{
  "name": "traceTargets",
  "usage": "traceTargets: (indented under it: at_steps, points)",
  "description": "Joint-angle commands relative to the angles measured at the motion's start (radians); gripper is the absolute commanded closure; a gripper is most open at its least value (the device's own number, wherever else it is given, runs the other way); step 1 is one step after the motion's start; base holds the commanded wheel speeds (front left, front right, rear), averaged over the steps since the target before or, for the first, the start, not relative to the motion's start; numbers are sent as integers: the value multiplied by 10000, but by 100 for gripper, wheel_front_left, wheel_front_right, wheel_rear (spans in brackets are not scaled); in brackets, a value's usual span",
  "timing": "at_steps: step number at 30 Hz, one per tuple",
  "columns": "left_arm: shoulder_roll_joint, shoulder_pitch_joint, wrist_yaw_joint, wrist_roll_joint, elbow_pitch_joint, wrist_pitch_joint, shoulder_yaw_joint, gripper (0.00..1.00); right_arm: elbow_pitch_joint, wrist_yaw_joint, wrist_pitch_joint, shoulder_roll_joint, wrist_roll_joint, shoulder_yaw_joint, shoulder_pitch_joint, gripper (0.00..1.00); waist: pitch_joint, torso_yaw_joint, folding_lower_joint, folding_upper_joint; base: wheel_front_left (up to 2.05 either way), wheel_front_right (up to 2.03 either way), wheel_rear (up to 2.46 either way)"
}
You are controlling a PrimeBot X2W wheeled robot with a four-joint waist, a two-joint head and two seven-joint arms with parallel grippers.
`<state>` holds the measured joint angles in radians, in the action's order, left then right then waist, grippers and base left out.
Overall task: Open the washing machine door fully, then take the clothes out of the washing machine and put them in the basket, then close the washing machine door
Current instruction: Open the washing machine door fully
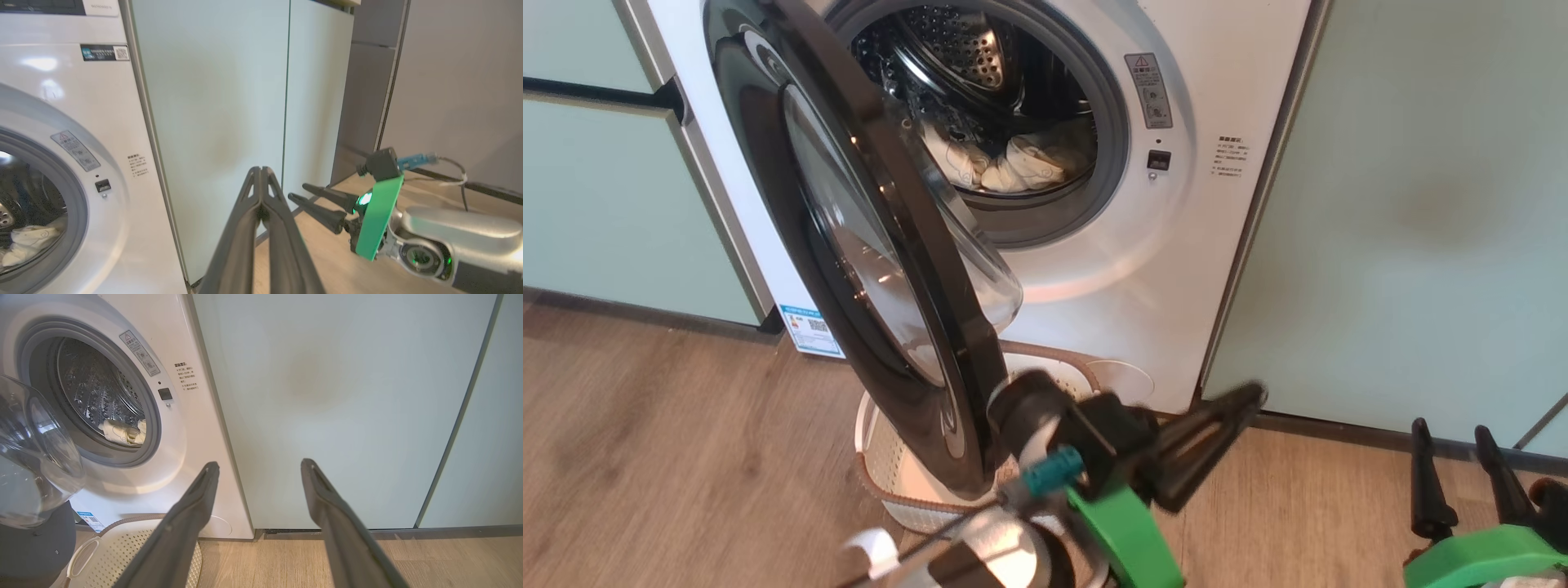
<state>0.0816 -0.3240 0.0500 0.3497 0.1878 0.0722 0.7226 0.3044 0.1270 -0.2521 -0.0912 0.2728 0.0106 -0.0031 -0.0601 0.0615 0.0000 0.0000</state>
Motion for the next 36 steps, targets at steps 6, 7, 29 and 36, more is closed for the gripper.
traceTargets:
  at_steps: [6, 7, 29, 36]
  points:
    - [127, 197, -112, -363, -479, -395, 127, 100, -383, 37, -97, -224, -1, 151, -269, 0, 90, 18, 0, 0, 0, 0, 0]
    - [120, 264, -130, -377, -623, -463, 178, 100, -382, 37, -97, -230, 1, 148, -272, 0, 104, 26, 0, 0, 0, 0, 0]
    - [74, 501, -1400, -461, -3366, -2262, -705, 100, -402, 37, -97, -198, -6, 187, -307, 0, 341, 187, 0, 0, 0, 0, 0]
    - [101, 247, -1622, -338, -3616, -2514, -1099, 100, -399, 37, -97, -222, 1, 223, -331, 0, 421, 241, 0, 0, 0, 0, 0]
